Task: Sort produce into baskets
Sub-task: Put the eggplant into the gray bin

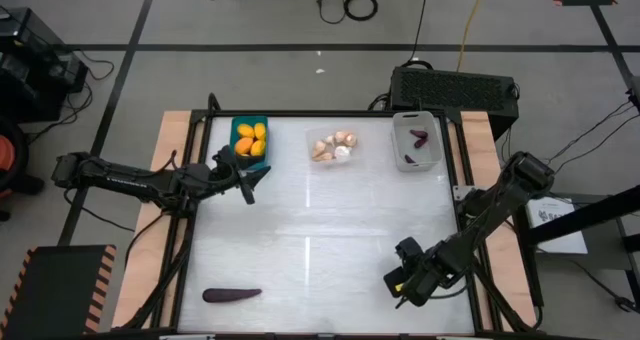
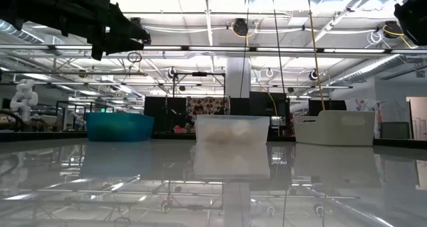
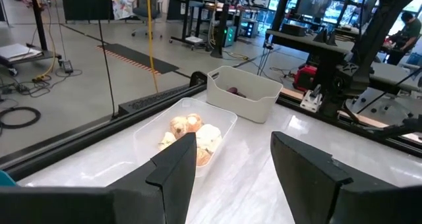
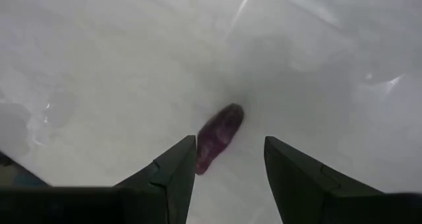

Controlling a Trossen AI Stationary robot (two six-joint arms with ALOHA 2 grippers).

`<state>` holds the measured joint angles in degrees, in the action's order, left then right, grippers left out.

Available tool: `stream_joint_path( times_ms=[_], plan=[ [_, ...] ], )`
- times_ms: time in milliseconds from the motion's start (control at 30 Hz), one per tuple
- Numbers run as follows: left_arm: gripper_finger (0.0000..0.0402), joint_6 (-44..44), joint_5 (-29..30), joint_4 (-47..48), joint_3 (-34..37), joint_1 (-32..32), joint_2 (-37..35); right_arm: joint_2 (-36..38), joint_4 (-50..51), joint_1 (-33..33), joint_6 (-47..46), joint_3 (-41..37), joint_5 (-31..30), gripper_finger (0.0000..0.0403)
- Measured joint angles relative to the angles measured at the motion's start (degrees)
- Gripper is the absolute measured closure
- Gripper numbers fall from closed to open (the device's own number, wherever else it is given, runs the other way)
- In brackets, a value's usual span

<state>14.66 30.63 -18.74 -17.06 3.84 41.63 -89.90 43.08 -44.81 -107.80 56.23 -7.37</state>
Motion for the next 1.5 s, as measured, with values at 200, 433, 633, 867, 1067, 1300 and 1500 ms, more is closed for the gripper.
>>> stream_joint_path(
  times_ms=[200,433,633,867,1067,1300,1500],
  plan=[
    [0.0198,0.0,0.0,0.0,0.0,0.0,0.0,-4.6,-5.2,0.1,1.8,0.0,0.0,0.0232],
    [0.0198,0.0,0.0,0.0,0.0,0.0,0.0,-9.2,-7.6,0.1,3.7,0.0,2.1,0.0232],
    [0.0198,0.0,0.0,0.0,0.0,0.0,0.0,-10.5,-8.4,0.4,6.9,0.2,4.1,0.0247],
    [0.0198,0.0,0.0,0.0,0.0,0.0,0.0,-9.6,-6.9,2.3,12.9,1.1,5.4,0.0318],
    [0.0198,0.0,0.0,-0.1,0.0,0.0,0.0,-6.9,-6.4,6.0,21.5,3.0,4.0,0.0349],
    [0.0198,0.1,0.0,-0.2,0.0,0.0,0.0,-4.5,-1.2,13.1,34.8,7.0,0.9,0.0349],
    [0.0198,0.1,0.0,-0.2,0.0,0.0,0.0,-3.2,6.3,20.2,48.1,12.7,-4.1,0.0349]
  ],
)
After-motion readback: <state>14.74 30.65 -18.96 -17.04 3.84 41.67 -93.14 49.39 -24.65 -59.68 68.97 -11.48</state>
